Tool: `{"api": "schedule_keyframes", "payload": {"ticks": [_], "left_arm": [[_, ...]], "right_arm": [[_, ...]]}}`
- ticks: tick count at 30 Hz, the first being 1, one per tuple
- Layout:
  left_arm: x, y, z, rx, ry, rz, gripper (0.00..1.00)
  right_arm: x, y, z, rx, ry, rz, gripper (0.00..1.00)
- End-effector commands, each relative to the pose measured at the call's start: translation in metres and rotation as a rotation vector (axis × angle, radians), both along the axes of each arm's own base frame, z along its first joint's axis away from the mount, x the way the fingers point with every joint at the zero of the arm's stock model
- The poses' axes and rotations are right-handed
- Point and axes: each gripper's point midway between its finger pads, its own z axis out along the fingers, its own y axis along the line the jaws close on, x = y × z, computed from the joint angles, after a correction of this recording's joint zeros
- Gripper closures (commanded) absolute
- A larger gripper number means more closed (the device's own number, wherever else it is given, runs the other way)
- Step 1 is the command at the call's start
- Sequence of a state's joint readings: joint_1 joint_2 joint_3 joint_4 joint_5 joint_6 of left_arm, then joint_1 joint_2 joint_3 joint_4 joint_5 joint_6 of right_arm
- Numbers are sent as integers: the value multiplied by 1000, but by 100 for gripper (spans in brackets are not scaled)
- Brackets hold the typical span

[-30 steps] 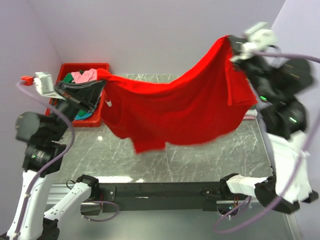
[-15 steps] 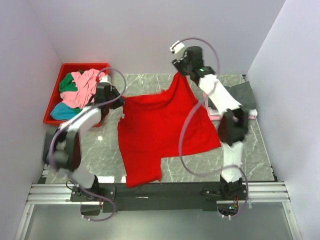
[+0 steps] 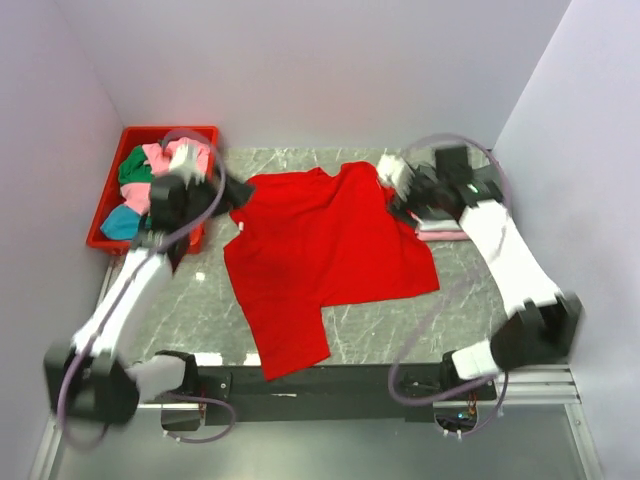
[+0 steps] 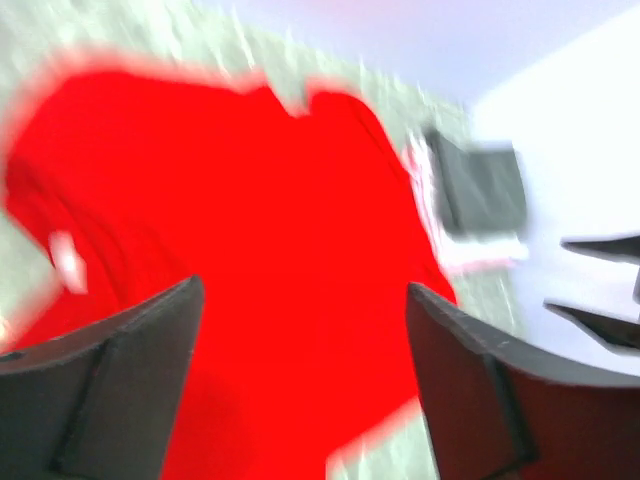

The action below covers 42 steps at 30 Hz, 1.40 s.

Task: Fold and stack the t-shirts
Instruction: Flatten the tshirt out

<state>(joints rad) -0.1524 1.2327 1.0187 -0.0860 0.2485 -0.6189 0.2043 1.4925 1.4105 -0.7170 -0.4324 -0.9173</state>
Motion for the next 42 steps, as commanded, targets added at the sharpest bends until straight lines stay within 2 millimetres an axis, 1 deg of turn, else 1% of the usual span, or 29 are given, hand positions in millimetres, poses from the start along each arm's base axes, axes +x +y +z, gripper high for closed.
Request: {"api": "schedule_keyframes", "payload": {"ticks": [1,2,3,4,5,6,7,9,10,11,12,13,14,15,16,20,25,26,27,28,29,31,32,33,35,37,39,40,42], "left_arm": [[-75,-24,-78,-166,241,-119,16],[-88,-26,-87,-232,293,-98,16],[-111,-27,-110,-259,342,-100,20],[-122,-30,-119,-271,371,-106,26],[-132,-31,-123,-284,386,-96,30],[-145,-29,-145,-242,454,-58,30],[-149,-29,-150,-220,474,-42,29],[-159,-24,-165,-170,541,11,26],[-157,-15,-173,-135,556,80,25],[-156,-11,-181,-125,596,128,24],[-160,-6,-186,-98,636,164,23],[-156,6,-191,-64,642,241,23],[-156,8,-198,-59,679,277,24],[-156,6,-197,-61,693,281,24],[-156,12,-202,-41,705,323,25],[-158,15,-215,-5,767,382,26],[-156,16,-227,13,783,398,28],[-157,17,-232,21,800,405,29],[-154,15,-233,16,794,398,31],[-154,14,-236,22,803,395,32],[-155,14,-241,33,817,393,38],[-154,12,-244,34,824,380,47],[-155,12,-245,38,825,374,57],[-156,11,-246,39,826,367,61],[-157,11,-242,33,812,360,68],[-157,12,-240,30,800,357,70],[-158,12,-235,27,783,352,75],[-158,12,-234,27,780,351,80],[-158,12,-230,24,766,337,86]], "right_arm": [[-92,-12,-51,-46,121,379,27],[-101,-28,-56,-62,127,371,27],[-117,-35,-76,-73,182,384,28],[-123,-41,-84,-91,192,395,28],[-126,-50,-96,-127,217,373,29],[-135,-54,-112,-140,254,366,30],[-127,-57,-116,-153,229,330,30],[-128,-62,-130,-171,240,293,31],[-121,-63,-133,-176,223,271,31],[-118,-64,-135,-180,217,254,32],[-117,-66,-139,-184,223,238,32],[-113,-67,-142,-181,224,218,32],[-112,-68,-145,-186,229,210,33],[-111,-70,-149,-193,237,197,34],[-108,-71,-152,-195,234,183,34],[-107,-75,-162,-207,251,160,35],[-102,-79,-166,-224,250,146,36],[-102,-79,-166,-229,250,151,37],[-102,-80,-168,-242,247,170,37],[-108,-81,-172,-251,275,192,37],[-112,-83,-174,-265,286,210,37],[-119,-86,-180,-285,314,241,37],[-122,-86,-182,-292,326,251,38],[-125,-88,-184,-298,337,255,38],[-134,-89,-189,-304,371,272,39],[-137,-91,-192,-318,374,276,39],[-144,-94,-198,-334,392,273,40],[-144,-95,-200,-337,391,272,40],[-150,-96,-206,-342,407,266,41]]}}
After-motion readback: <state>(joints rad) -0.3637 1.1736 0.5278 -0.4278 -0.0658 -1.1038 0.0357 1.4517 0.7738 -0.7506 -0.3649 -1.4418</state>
